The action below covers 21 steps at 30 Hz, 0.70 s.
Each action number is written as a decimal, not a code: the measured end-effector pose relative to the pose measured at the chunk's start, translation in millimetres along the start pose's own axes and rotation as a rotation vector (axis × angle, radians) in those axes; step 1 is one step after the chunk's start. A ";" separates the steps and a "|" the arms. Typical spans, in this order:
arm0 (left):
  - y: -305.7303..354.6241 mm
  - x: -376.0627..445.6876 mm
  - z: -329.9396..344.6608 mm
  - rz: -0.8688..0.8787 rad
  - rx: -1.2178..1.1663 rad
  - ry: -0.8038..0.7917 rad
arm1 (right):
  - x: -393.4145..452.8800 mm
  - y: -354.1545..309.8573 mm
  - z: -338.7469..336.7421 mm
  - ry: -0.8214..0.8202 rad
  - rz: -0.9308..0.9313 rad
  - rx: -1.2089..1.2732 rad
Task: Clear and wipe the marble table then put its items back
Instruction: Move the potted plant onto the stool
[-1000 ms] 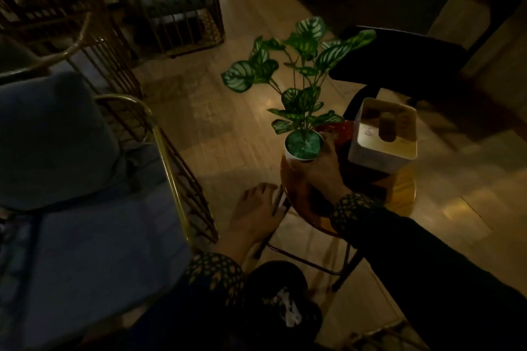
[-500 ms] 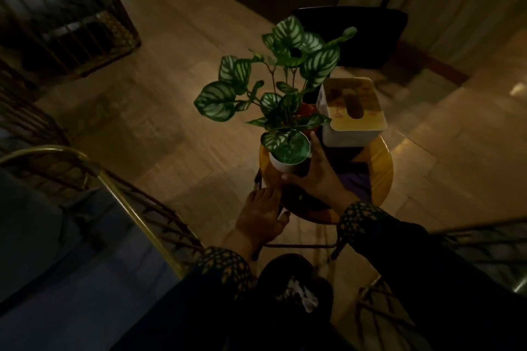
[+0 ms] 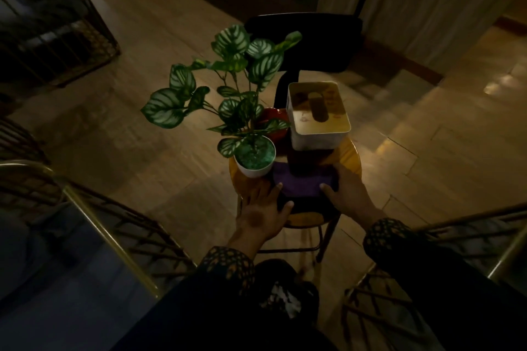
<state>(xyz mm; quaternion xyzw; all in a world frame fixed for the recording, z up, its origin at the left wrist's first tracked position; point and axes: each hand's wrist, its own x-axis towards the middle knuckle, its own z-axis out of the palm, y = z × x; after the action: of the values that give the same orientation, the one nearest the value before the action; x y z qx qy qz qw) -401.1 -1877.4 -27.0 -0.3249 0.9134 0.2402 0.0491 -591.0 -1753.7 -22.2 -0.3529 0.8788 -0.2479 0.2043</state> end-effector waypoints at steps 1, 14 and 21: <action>4.4 2.3 0.5 -0.042 -0.048 -0.010 | 4.5 0.4 -0.2 0.017 0.048 0.077; 37.3 1.6 -5.5 -0.192 -0.155 0.065 | 25.0 -10.9 -43.1 -0.421 0.152 0.344; 73.7 2.0 -26.9 -0.013 -0.291 0.121 | 35.6 -56.5 -81.0 -0.801 -0.143 0.075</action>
<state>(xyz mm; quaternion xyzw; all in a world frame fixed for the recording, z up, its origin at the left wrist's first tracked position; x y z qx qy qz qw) -446.4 -1841.5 26.2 -0.3484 0.8682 0.3495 -0.0522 -628.8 -1791.2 68.3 -0.4740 0.6934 -0.1364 0.5253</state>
